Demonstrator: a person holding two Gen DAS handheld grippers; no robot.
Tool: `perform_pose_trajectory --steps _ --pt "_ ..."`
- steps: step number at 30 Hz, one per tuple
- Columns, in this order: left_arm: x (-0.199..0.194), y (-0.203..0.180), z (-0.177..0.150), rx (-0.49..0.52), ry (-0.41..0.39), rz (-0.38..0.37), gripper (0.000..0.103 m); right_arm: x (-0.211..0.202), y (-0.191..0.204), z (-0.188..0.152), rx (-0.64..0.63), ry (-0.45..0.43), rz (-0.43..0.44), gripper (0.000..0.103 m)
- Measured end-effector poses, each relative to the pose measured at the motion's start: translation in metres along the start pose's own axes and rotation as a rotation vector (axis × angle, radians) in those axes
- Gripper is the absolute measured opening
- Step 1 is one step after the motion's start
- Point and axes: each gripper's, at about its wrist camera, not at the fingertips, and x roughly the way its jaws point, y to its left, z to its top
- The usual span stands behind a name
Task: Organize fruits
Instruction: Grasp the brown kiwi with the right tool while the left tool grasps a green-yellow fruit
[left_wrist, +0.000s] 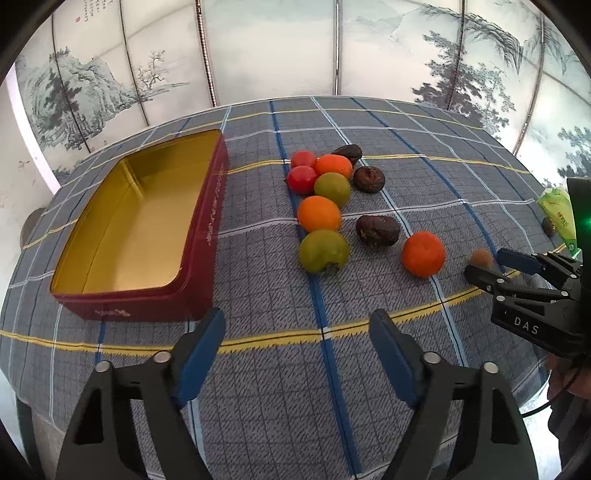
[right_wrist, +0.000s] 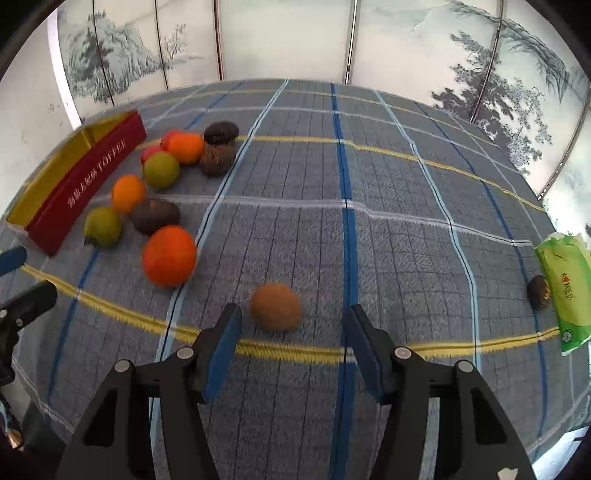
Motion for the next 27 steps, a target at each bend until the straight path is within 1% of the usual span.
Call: perform_pose_trajectory --steps 1,3,6,8,10,12,18,21,24,27 --pt "0.001 -0.001 0.001 0.000 0.003 -0.005 0.077 0.000 0.000 0.001 -0.001 -0.003 0.002 0.053" --pt "0.004 -0.002 0.004 0.005 0.004 -0.010 0.076 0.002 -0.001 0.002 -0.001 -0.005 0.000 0.053" --pt "0.006 -0.005 0.008 0.015 -0.008 -0.002 0.076 0.002 -0.001 0.003 0.005 -0.002 0.010 0.050" --pt "0.008 -0.006 0.012 0.020 -0.009 0.001 0.076 0.001 0.000 0.003 -0.001 -0.005 0.014 0.044" --pt "0.010 -0.007 0.014 0.023 -0.011 0.003 0.075 0.000 0.003 0.003 -0.007 -0.010 0.029 0.032" --pt "0.011 -0.008 0.016 0.027 -0.015 0.005 0.075 0.000 0.004 0.002 -0.010 -0.013 0.032 0.025" --pt "0.018 -0.008 0.021 0.027 -0.003 -0.008 0.073 0.003 0.000 0.007 0.004 -0.020 0.037 0.025" --pt "0.024 -0.007 0.025 0.020 0.014 -0.024 0.068 0.013 -0.009 0.021 0.019 -0.028 0.018 0.025" --pt "0.028 -0.006 0.028 0.016 0.018 -0.035 0.063 0.029 -0.020 0.043 0.044 -0.041 -0.003 0.025" --pt "0.035 -0.006 0.033 0.009 0.028 -0.077 0.059 0.039 -0.027 0.056 0.055 -0.050 -0.012 0.025"
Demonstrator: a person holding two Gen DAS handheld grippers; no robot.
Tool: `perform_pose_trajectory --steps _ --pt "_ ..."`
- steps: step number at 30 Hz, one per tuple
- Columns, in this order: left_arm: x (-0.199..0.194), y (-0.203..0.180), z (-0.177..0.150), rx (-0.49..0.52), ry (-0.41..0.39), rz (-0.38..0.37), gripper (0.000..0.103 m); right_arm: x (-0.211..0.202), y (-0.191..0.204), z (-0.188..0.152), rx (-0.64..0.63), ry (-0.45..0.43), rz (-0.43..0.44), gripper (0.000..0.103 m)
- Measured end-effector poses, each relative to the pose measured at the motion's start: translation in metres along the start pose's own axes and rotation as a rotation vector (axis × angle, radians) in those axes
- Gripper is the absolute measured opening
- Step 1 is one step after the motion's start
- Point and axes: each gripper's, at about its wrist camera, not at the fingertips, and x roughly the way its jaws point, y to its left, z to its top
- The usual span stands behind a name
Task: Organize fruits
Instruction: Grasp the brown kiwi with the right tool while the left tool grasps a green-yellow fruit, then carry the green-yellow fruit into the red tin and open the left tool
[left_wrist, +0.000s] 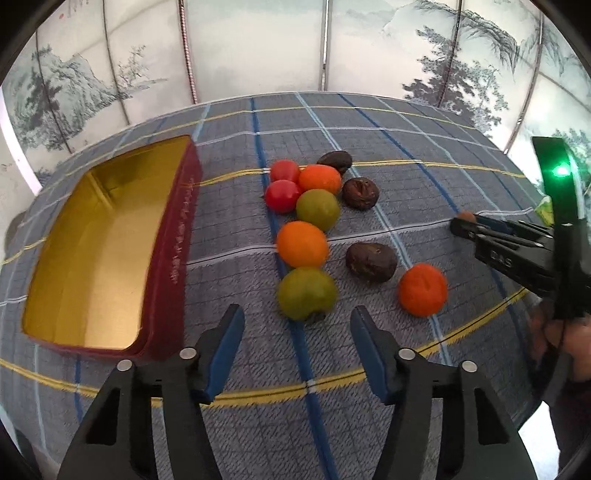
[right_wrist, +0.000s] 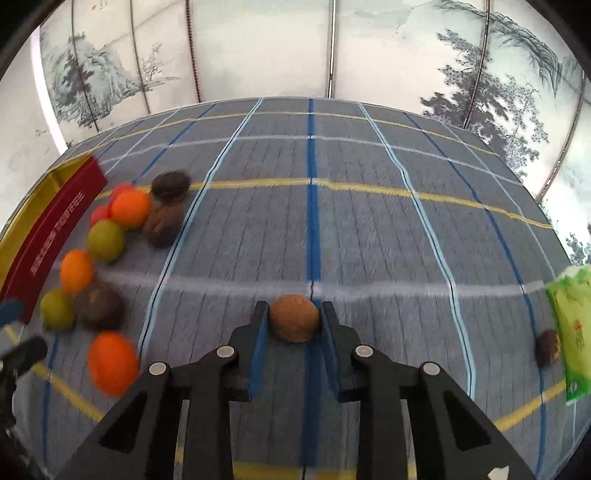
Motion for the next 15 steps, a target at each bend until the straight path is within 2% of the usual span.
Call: perform_pose_trajectory --steps 5,9,15 --pt "0.016 0.001 0.008 -0.007 0.033 -0.030 0.051 0.008 -0.002 0.008 0.001 -0.023 -0.007 0.025" --pt "0.027 0.002 0.014 -0.009 0.047 -0.035 0.040 0.009 -0.002 0.007 0.004 -0.028 -0.004 0.025" --pt "0.029 -0.001 0.017 0.007 0.036 -0.034 0.037 0.009 -0.002 0.006 0.003 -0.029 -0.005 0.025"
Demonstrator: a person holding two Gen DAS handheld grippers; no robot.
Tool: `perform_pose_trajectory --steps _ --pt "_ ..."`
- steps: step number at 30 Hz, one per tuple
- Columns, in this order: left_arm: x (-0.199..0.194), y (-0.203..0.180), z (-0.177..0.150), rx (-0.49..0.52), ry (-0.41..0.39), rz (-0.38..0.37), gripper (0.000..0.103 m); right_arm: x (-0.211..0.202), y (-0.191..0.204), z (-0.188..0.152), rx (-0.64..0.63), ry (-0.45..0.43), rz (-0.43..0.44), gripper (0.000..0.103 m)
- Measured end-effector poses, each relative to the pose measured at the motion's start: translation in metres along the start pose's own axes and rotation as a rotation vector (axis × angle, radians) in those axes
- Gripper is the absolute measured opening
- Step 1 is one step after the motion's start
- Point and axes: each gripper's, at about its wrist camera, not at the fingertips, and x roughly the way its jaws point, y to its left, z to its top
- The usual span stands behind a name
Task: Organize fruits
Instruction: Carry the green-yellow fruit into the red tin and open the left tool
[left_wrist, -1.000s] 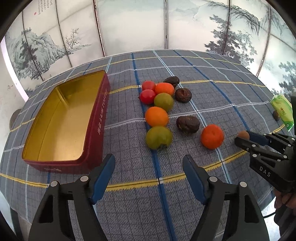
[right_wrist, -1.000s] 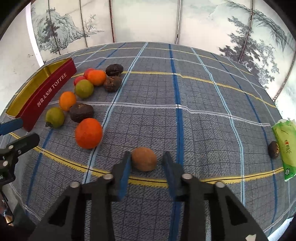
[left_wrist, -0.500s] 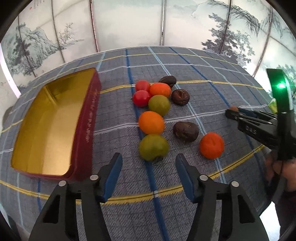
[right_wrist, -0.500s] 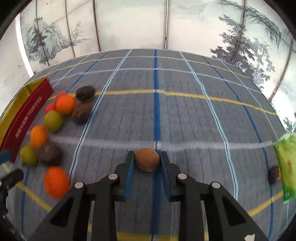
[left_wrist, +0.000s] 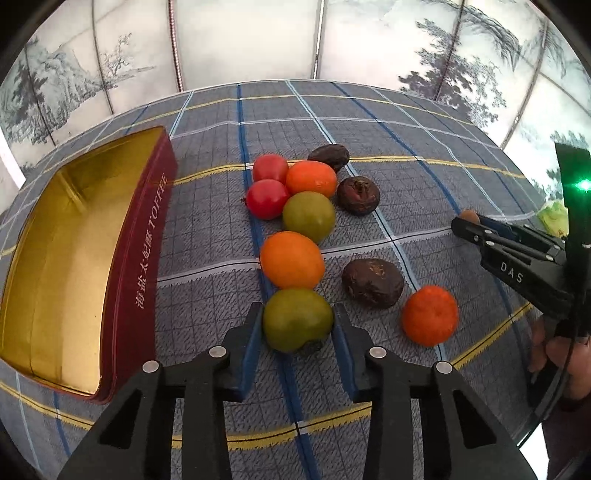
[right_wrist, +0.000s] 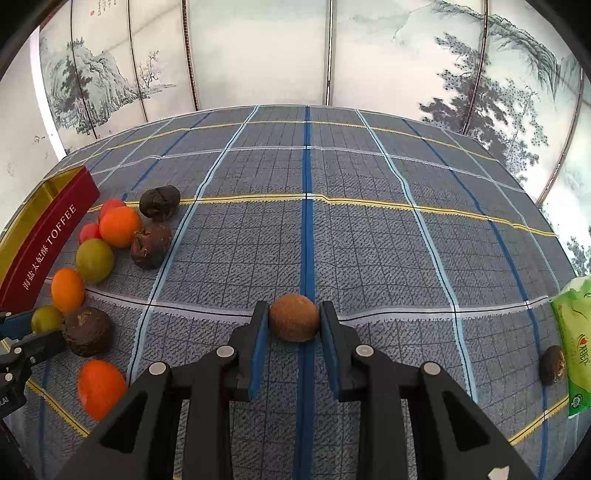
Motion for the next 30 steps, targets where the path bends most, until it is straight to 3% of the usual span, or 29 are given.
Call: perform_pose_trajectory --steps 8,14,19,24,30 --pt "-0.041 0.013 0.008 0.007 -0.077 -0.007 0.037 0.000 0.000 0.000 -0.004 0.000 -0.005 0.025" --pt "-0.079 0.073 0.023 -0.055 -0.179 0.132 0.037 -0.001 0.000 0.001 -0.005 0.000 -0.006 0.025" --pt "-0.066 0.146 0.019 -0.123 -0.111 0.299 0.037 0.000 0.001 0.001 -0.006 -0.001 -0.009 0.025" --pt "-0.047 0.191 -0.004 -0.190 -0.026 0.340 0.037 0.000 0.001 0.002 -0.009 -0.001 -0.013 0.025" --pt "-0.034 0.199 -0.027 -0.207 0.017 0.338 0.037 0.000 0.002 0.002 -0.014 -0.002 -0.019 0.025"
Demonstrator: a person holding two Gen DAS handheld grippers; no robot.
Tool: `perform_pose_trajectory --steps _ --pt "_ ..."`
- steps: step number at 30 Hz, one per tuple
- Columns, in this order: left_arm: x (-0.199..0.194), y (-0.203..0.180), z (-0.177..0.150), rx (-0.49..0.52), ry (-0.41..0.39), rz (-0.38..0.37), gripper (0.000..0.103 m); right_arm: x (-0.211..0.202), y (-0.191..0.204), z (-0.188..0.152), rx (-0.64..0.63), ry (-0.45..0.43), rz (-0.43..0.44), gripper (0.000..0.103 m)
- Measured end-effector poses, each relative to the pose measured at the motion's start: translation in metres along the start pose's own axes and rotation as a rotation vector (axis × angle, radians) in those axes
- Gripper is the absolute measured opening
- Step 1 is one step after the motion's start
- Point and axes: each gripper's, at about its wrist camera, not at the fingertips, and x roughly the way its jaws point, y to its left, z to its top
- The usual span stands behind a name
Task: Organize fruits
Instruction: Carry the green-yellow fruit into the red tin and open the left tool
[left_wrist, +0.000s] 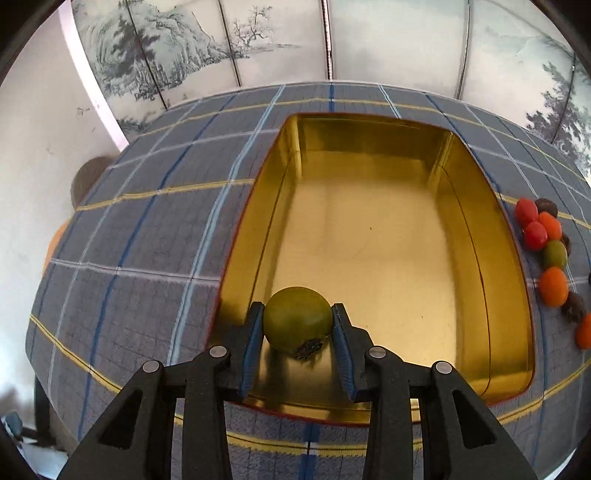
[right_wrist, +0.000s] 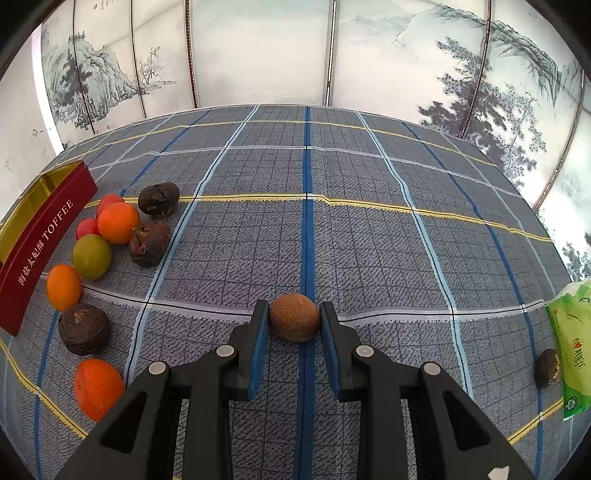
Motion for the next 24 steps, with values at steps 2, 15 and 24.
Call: perform_pose_trajectory --steps 2,15,24 --pt "-0.001 -0.005 -0.003 0.014 -0.001 0.003 0.037 0.000 0.001 0.000 -0.004 0.000 -0.004 0.025" --pt "-0.008 -0.016 -0.008 -0.015 0.037 -0.005 0.037 0.000 0.002 0.000 -0.008 -0.001 -0.010 0.025" --pt "-0.010 -0.021 -0.007 0.032 -0.003 -0.015 0.040 0.000 0.001 0.003 -0.009 0.012 -0.013 0.025"
